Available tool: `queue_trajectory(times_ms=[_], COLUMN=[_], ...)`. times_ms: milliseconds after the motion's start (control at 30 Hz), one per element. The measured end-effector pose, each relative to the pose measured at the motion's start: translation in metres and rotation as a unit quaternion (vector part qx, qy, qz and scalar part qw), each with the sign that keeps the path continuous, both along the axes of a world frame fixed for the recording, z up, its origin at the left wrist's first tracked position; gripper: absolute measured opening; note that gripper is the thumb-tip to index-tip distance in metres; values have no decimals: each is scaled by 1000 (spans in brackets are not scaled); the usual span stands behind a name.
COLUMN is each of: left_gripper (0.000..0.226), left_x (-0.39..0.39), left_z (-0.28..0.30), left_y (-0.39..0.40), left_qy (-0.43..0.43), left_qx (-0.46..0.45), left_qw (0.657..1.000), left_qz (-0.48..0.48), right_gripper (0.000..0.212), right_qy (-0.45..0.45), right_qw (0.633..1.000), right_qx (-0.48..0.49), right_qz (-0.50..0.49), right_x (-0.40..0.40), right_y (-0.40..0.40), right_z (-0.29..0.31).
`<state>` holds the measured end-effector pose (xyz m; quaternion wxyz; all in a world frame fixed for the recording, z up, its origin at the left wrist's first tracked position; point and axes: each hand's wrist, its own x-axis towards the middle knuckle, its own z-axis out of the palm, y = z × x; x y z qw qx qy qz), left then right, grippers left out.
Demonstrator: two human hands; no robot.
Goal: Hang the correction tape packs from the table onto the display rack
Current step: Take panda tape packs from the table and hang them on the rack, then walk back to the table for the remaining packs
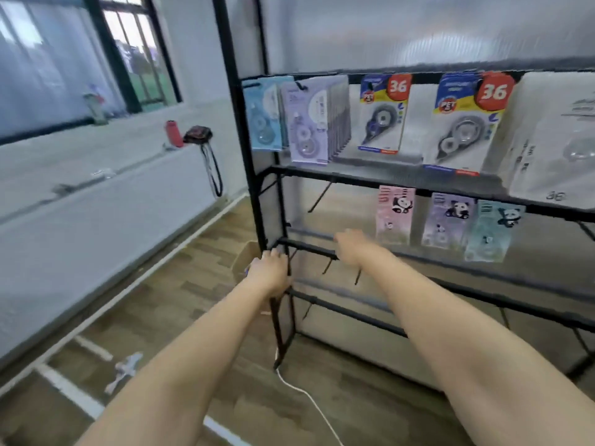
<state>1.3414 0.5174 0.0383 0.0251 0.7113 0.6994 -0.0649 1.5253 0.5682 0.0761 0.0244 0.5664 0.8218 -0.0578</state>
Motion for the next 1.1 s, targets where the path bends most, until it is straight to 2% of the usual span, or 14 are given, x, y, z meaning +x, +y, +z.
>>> queue_trajectory(times_ms=[167,333,500,700,800,933,1100], left_gripper=[50,46,46,47,49,48,44], left_x=[-123,-240,-354,-501,-561,-626,-705], left_z=[49,68,69,75,69,48,10], left_y=[-77,-172,-263,-366,-412,-456,-491], left_qy=[68,86,78,82,75,44,22], left_qx=[14,4,-19,-21,-34,-35,-34], left_qw=[989,965,923,883,863,837,804], left_qz=[127,249,376,462,498,545,593], right_gripper=[34,39,38,43,43,49,43], right_qy=[4,11,20,51,60,25,-5], right_qw=[985,954,922,875,859,833,809], right_qx=[26,11,-12,-44,-60,-79,-104], right_qz=[171,300,386,479,506,548,579], right_x=[-152,-298,-450,-631,-699,-769,-870], right_y=[-46,-118,-188,-273,-311,-350,-374], right_z=[21,21,14,22,20,7,-21])
